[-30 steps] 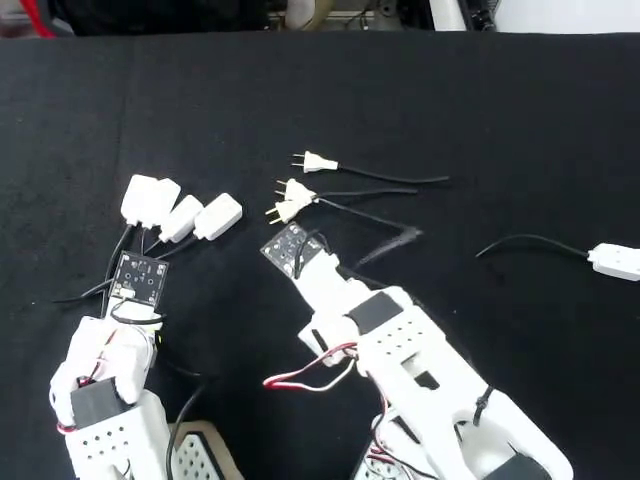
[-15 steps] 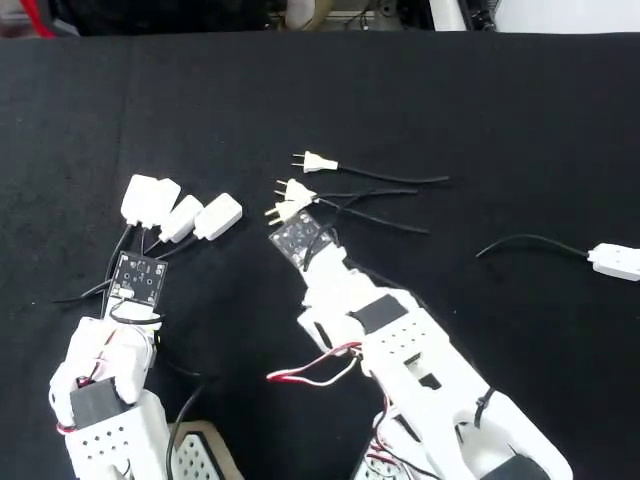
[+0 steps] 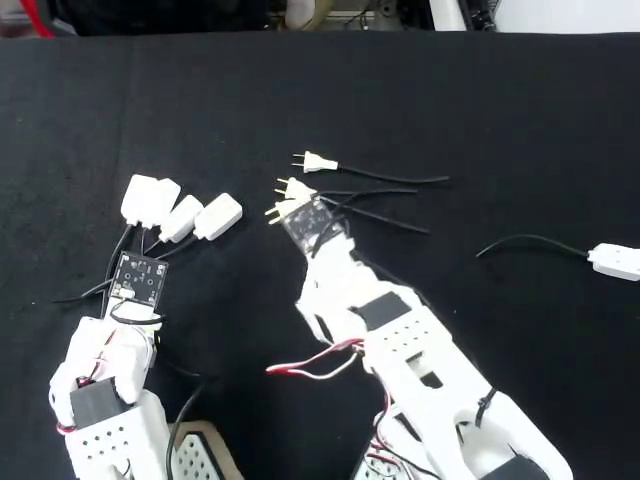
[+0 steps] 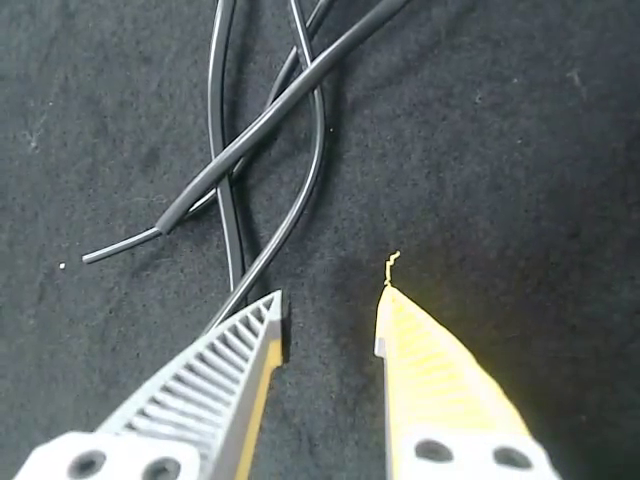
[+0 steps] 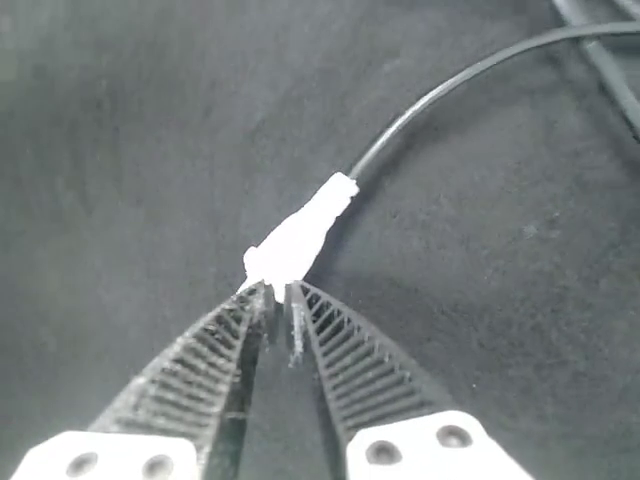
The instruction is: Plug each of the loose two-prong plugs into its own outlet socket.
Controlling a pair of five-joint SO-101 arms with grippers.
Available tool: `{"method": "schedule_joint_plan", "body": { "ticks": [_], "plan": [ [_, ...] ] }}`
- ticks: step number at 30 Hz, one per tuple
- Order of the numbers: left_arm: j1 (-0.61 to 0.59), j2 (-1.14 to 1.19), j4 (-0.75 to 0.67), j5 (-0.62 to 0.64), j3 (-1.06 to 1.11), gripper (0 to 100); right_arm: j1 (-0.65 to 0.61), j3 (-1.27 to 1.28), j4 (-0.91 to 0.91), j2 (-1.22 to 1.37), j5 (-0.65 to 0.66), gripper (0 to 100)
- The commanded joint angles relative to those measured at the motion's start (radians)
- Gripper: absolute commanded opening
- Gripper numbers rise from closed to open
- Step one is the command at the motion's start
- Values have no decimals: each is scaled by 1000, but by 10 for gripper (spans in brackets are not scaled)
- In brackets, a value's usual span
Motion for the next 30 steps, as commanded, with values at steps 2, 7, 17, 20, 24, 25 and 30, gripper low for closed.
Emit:
{"method": "schedule_joint_plan", "body": {
  "ticks": [2, 7, 17, 20, 24, 25, 30],
  "plan": [
    [-7, -6, 5, -5, 5, 159, 17, -68, -6, -5, -64, 16],
    [-5, -6, 5, -5, 5, 159, 43, -91, -12, -5, -170, 90],
    [-5, -6, 5, -5, 5, 159, 23, -374, 132, 156, -462, 140],
    [-7, -6, 5, -5, 5, 159, -20, -464, 127, 348, -559, 154],
    [-8, -6, 5, -5, 5, 159, -72, -553, 135, 562, -631, 152],
    [-8, -6, 5, -5, 5, 159, -78, -568, 144, 598, -638, 152],
    [-7, -6, 5, -5, 5, 159, -91, -645, 221, 676, -641, 155]
  ]
}}
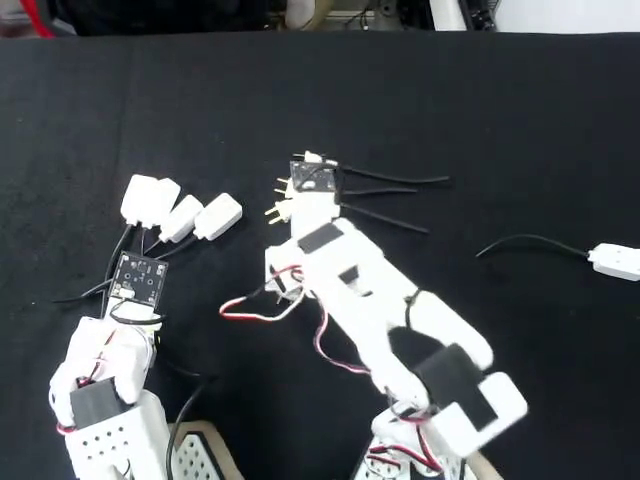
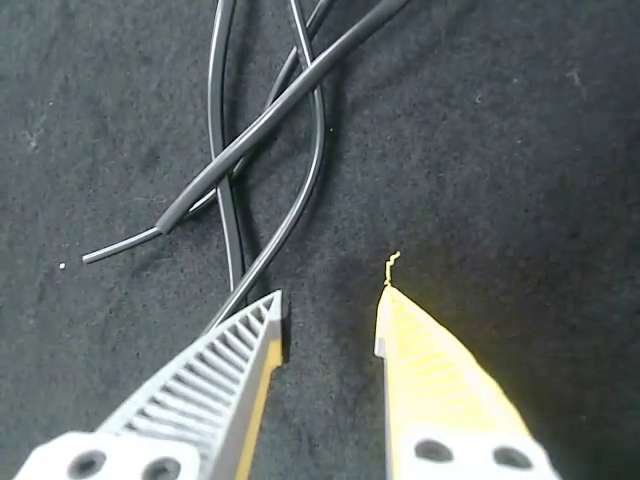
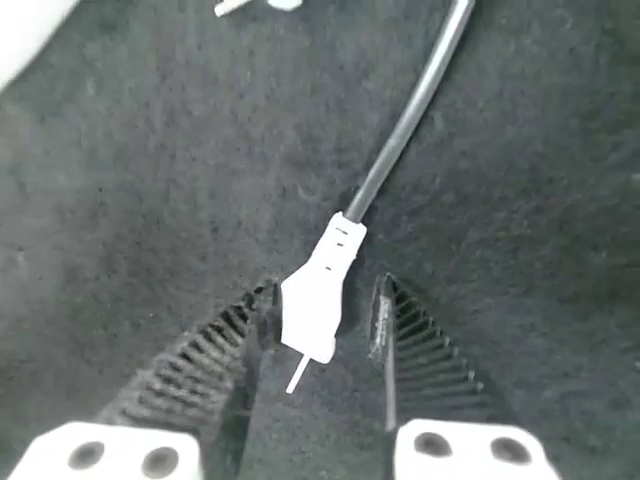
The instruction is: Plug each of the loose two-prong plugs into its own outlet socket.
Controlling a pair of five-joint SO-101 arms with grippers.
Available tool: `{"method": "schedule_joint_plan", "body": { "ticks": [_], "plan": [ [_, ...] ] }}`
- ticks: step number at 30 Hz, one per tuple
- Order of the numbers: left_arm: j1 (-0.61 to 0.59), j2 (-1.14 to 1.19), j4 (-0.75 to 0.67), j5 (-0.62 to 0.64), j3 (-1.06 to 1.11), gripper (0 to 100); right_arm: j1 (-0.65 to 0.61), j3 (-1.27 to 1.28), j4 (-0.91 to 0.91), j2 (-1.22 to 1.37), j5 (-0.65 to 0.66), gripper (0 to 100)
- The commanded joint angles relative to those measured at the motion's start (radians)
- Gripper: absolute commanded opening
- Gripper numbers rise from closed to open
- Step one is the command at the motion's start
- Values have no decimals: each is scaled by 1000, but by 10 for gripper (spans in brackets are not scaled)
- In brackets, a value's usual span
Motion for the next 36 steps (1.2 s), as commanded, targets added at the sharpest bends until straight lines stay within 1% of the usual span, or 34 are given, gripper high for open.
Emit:
{"method": "schedule_joint_plan", "body": {
  "ticks": [1, 11, 14, 17, 19, 23, 25, 29, 31, 36],
  "plan": [
    [-7, -6, 5, -5, 5, 159, -15, -87, 26, 33, -15, 155],
    [-7, -6, 5, -5, 5, 159, -17, -125, 26, 176, -35, 149],
    [-7, -6, 5, -5, 5, 159, -17, -125, 26, 165, -26, 77],
    [-7, -6, 5, -5, 5, 159, -12, -122, 26, 124, -26, 14],
    [-7, -6, 5, -5, 5, 159, -8, -117, 34, 87, -25, 12],
    [-7, -6, 5, -5, 5, 159, 20, -77, 34, -16, 34, 12],
    [-7, -6, 5, -5, 5, 159, 41, -50, 34, -84, 43, 12],
    [-4, -6, 5, -5, 5, 159, 77, 27, 26, -234, 101, 12],
    [30, -6, 5, -5, 4, 159, 84, 70, 3, -311, 114, 12],
    [225, -6, -2, 3, -35, 159, 87, 246, -170, -507, 115, 12]
  ]
}}
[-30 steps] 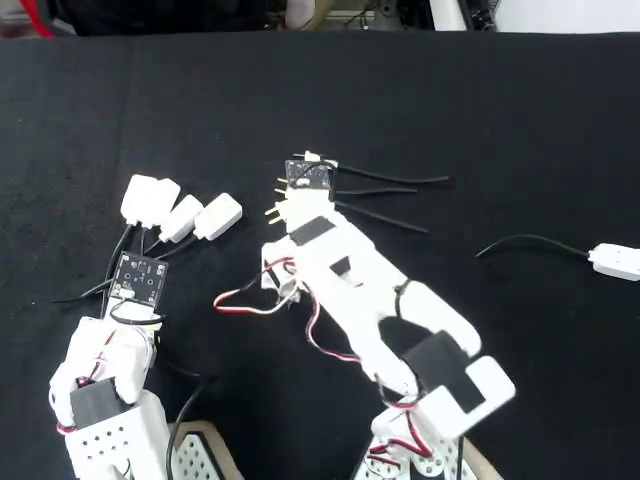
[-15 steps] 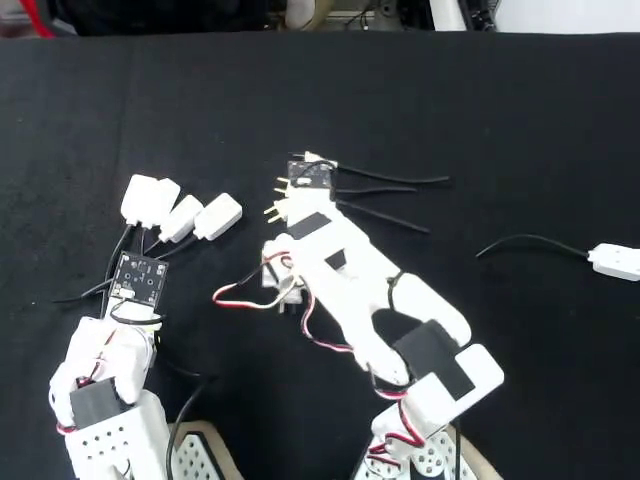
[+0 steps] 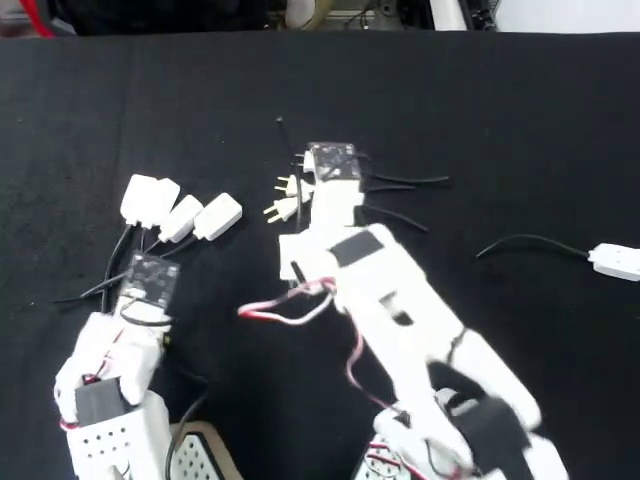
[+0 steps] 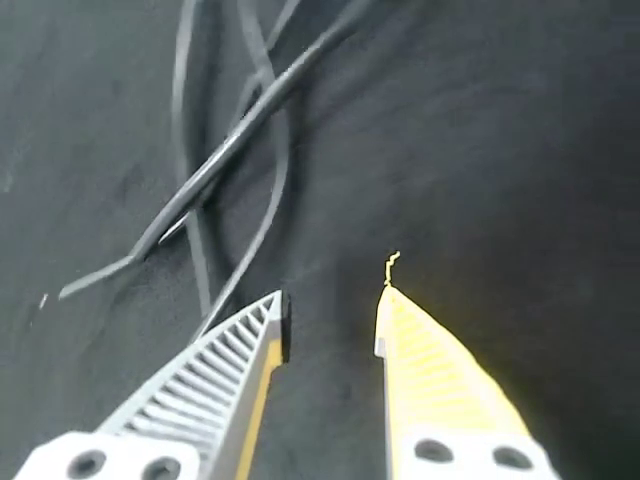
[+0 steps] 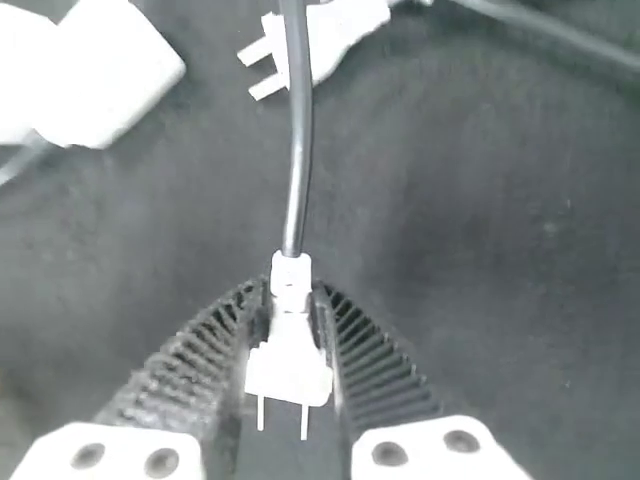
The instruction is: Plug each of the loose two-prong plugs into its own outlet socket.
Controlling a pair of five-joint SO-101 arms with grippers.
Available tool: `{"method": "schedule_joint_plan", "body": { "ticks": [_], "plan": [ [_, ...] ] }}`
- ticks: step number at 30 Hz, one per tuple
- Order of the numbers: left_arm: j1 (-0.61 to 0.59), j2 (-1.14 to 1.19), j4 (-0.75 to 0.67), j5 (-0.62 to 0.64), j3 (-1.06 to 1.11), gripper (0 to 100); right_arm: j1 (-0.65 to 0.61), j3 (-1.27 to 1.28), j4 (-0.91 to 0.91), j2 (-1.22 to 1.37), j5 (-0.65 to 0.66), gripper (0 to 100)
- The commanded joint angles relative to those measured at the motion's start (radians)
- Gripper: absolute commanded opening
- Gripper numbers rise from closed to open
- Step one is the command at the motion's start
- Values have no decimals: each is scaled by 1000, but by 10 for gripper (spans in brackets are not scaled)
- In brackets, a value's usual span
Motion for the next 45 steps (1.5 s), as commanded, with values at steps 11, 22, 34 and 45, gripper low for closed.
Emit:
{"method": "schedule_joint_plan", "body": {
  "ticks": [11, 22, 34, 45],
  "plan": [
    [386, -6, -87, 46, 25, 159, 23, 272, -80, -288, 75, 15],
    [278, -5, -66, 43, 25, 159, 365, 197, 210, -217, 824, 113],
    [274, -5, -46, -18, 25, 159, 305, 77, 445, -223, 965, 113],
    [272, -5, -44, -18, 25, 159, 176, 186, 319, -217, 789, 115]
  ]
}}
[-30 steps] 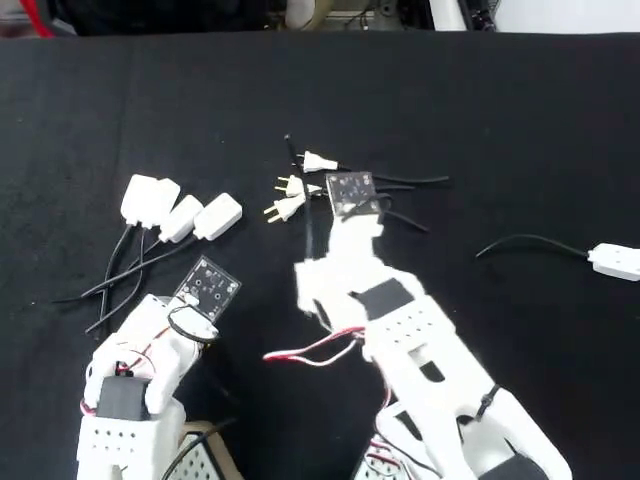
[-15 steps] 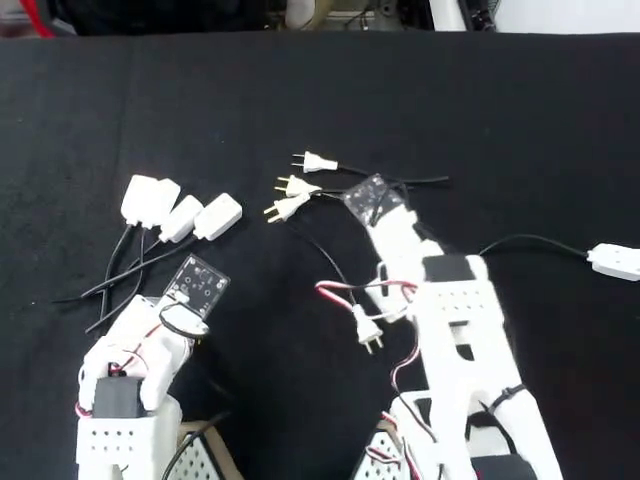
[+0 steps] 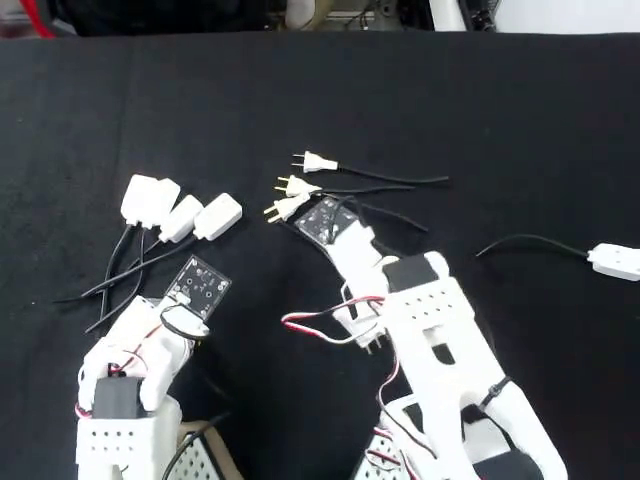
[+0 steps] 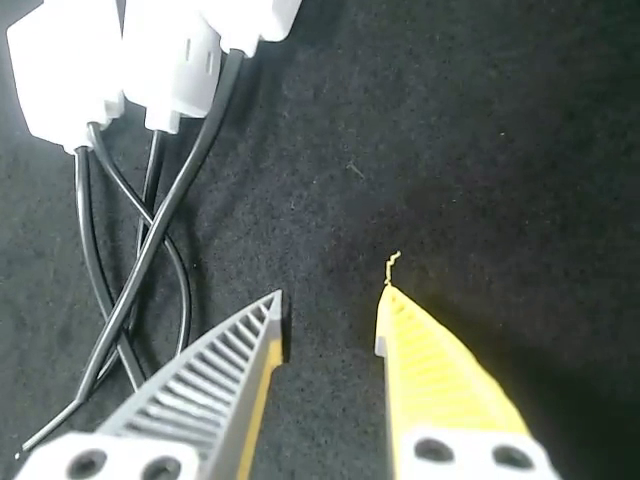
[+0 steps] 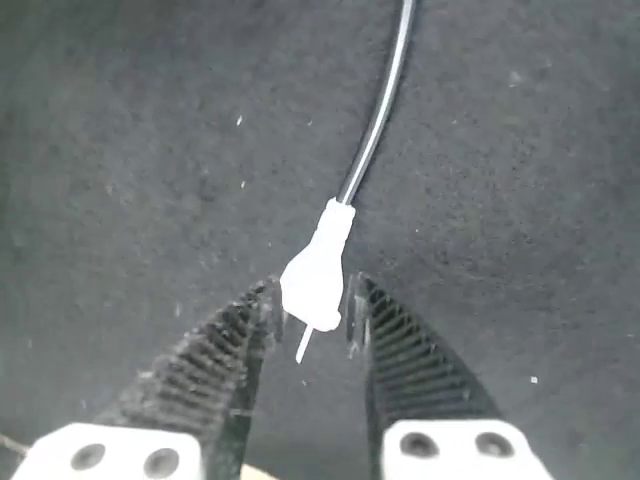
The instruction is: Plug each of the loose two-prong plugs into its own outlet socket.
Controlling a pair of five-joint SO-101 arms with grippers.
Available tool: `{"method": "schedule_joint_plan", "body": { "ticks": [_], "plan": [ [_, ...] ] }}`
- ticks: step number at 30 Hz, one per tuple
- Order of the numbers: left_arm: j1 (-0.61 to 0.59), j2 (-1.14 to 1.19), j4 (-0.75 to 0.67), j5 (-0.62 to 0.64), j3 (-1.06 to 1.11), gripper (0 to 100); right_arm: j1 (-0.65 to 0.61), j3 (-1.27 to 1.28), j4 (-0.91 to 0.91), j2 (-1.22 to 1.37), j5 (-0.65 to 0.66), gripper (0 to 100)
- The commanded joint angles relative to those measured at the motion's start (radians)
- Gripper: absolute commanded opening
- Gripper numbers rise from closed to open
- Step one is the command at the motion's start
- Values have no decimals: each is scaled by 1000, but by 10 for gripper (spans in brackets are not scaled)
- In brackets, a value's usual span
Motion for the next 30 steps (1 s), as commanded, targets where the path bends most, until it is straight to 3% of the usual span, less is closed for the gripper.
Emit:
{"method": "schedule_joint_plan", "body": {
  "ticks": [1, 12, 17, 21, 26, 30],
  "plan": [
    [-12, -5, 5, -8, 18, 159, -11, 10, -49, -1, -49, 114],
    [-12, -5, 5, -8, 18, 159, -3, 12, 6, -1, -61, 116],
    [-12, -5, 5, -8, 18, 159, 84, 12, 8, 10, -63, 126],
    [-12, -5, 5, -8, 18, 159, 106, -7, 20, 93, -63, 190],
    [-12, -5, 5, -8, 18, 159, 101, -74, 23, 217, -63, 130],
    [-7, -5, 5, -8, 18, 159, 101, -116, 35, 275, -110, 162]
  ]
}}
